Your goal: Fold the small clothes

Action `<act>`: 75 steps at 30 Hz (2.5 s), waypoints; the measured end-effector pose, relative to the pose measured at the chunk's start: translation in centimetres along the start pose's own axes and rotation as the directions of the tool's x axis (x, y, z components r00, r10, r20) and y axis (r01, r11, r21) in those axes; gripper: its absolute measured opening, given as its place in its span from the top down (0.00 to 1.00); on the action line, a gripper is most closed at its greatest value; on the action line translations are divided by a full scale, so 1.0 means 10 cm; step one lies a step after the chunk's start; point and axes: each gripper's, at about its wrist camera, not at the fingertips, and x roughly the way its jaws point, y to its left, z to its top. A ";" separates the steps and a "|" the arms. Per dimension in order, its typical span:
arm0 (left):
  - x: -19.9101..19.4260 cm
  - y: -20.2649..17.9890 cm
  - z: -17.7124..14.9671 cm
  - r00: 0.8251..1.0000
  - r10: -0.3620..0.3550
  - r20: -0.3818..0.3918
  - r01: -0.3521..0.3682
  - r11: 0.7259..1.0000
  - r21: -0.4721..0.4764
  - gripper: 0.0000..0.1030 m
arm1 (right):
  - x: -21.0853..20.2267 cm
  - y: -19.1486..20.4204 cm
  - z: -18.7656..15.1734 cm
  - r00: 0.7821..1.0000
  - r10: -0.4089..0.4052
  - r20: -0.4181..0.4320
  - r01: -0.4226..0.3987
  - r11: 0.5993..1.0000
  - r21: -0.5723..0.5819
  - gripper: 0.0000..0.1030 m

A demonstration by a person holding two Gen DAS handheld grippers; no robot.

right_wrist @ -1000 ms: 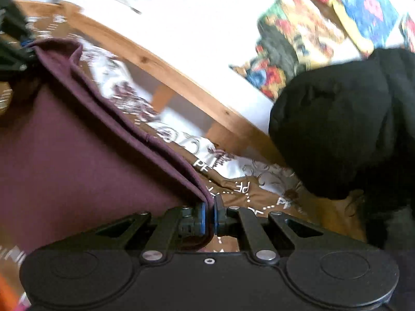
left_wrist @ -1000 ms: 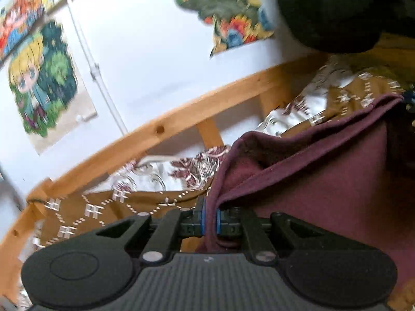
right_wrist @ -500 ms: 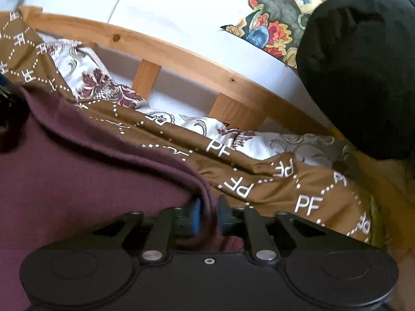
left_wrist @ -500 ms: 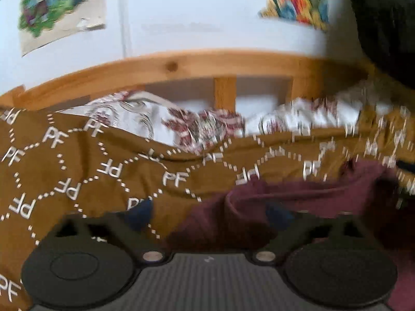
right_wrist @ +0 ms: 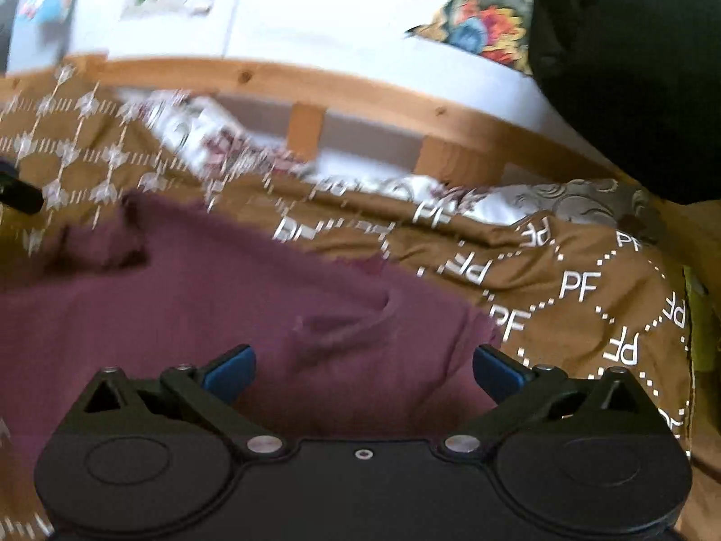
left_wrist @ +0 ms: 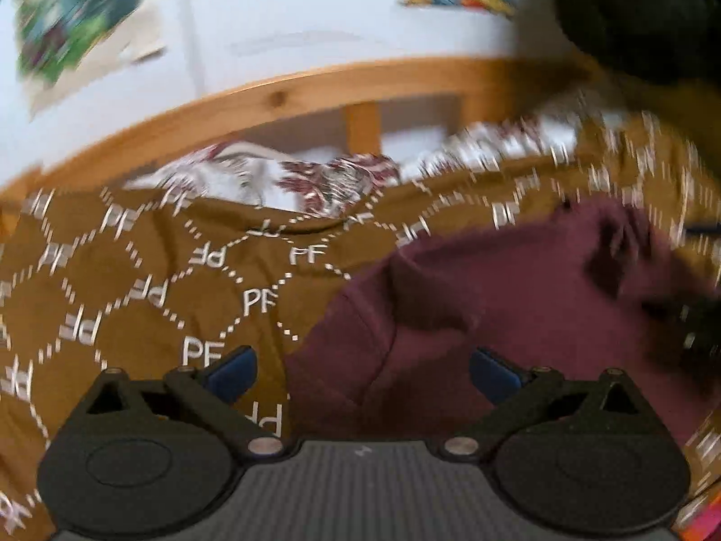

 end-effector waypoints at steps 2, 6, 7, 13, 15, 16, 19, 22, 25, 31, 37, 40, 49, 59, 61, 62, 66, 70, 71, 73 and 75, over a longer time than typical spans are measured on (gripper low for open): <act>0.13 -0.13 -0.04 1.000 0.021 -0.006 -0.021 0.999 0.050 0.01 | 0.03 0.05 -0.08 0.999 -0.036 -0.009 0.035 0.998 -0.045 0.01; 0.35 -0.22 -0.13 0.998 0.064 -0.005 -0.064 0.997 0.049 0.14 | 0.14 0.08 -0.21 0.998 -0.066 -0.021 0.063 0.991 -0.116 0.06; 0.38 -0.21 -0.13 0.998 0.066 -0.008 -0.066 0.997 0.038 0.17 | 0.16 0.06 -0.21 0.998 -0.060 -0.021 0.057 0.993 -0.108 0.06; 0.44 -0.08 -0.10 0.998 0.055 0.014 -0.055 0.998 -0.027 0.64 | 0.16 0.13 -0.11 1.000 0.012 0.020 -0.009 0.992 -0.124 0.13; 0.46 -0.02 -0.10 0.999 0.050 0.014 -0.049 0.996 -0.070 0.79 | 0.20 0.20 -0.13 1.000 0.016 0.008 -0.014 0.985 -0.173 0.24; 0.47 0.02 -0.09 0.998 0.054 0.015 -0.053 0.993 -0.102 0.81 | 0.22 0.22 -0.13 1.000 0.020 0.002 -0.019 0.983 -0.181 0.32; 0.50 0.18 -0.08 0.996 0.093 0.006 -0.090 0.975 -0.205 0.87 | 0.27 0.17 -0.11 1.000 0.012 -0.011 -0.013 0.989 -0.150 0.62; 0.50 0.39 -0.08 0.993 0.118 -0.009 -0.114 0.941 -0.319 0.87 | 0.26 0.01 -0.07 1.000 -0.016 0.006 0.016 0.998 -0.057 0.84; 0.51 0.59 -0.10 0.995 0.098 -0.026 -0.100 0.909 -0.405 0.87 | 0.21 -0.22 -0.03 0.997 -0.072 0.022 0.070 0.994 0.080 0.92; 0.51 0.70 -0.16 0.997 0.063 -0.033 -0.071 0.878 -0.473 0.85 | 0.26 -0.85 -0.16 0.986 -0.145 -0.081 0.166 0.896 0.411 0.95; 0.33 0.66 -0.16 0.996 0.085 0.041 -0.056 0.884 -0.465 0.17 | 0.14 -1.02 -0.28 0.984 -0.173 -0.038 0.170 0.859 0.484 0.60; 0.26 0.57 -0.14 0.995 0.066 0.075 -0.029 0.910 -0.413 0.12 | 0.06 -0.82 -0.20 0.993 -0.106 0.054 0.076 0.912 0.403 0.34; 0.58 0.20 -0.17 0.985 0.155 -0.076 -0.167 0.965 -0.200 0.10 | 0.33 -0.44 -0.17 0.989 -0.146 -0.015 0.147 0.978 0.146 0.19; 0.70 0.38 -0.28 0.982 0.122 -0.143 -0.160 0.940 -0.303 0.10 | 0.31 -0.99 -0.36 0.977 -0.211 -0.029 0.202 0.877 0.437 0.04; 0.66 0.37 -0.27 0.981 0.129 -0.145 -0.167 0.940 -0.297 0.10 | 0.26 -1.10 -0.40 0.989 -0.142 0.030 0.104 0.837 0.537 0.04; 0.63 0.37 -0.28 0.981 0.132 -0.144 -0.170 0.940 -0.296 0.10 | 0.23 -1.14 -0.41 0.992 -0.116 0.053 0.066 0.823 0.564 0.03; 0.48 0.40 -0.25 0.980 0.144 -0.135 -0.179 0.935 -0.307 0.10 | 0.17 -1.10 -0.39 0.985 -0.171 0.024 0.132 0.836 0.532 0.01; 0.25 0.47 -0.23 0.984 0.132 -0.118 -0.165 0.929 -0.332 0.10 | 0.29 -0.97 -0.44 0.973 -0.220 -0.067 0.228 0.884 0.409 0.01; 0.17 0.49 -0.24 0.986 0.124 -0.110 -0.155 0.926 -0.345 0.09 | 0.29 -0.92 -0.44 0.969 -0.236 -0.068 0.245 0.897 0.368 0.01; 0.02 0.52 -0.26 0.989 0.110 -0.096 -0.138 0.919 -0.370 0.06 | 0.26 -0.83 -0.42 0.965 -0.258 -0.056 0.262 0.914 0.309 0.01; -0.15 0.52 -0.31 0.992 0.098 -0.076 -0.120 0.913 -0.390 0.01 | 0.18 -0.78 -0.41 0.967 -0.254 -0.032 0.252 0.923 0.291 0.01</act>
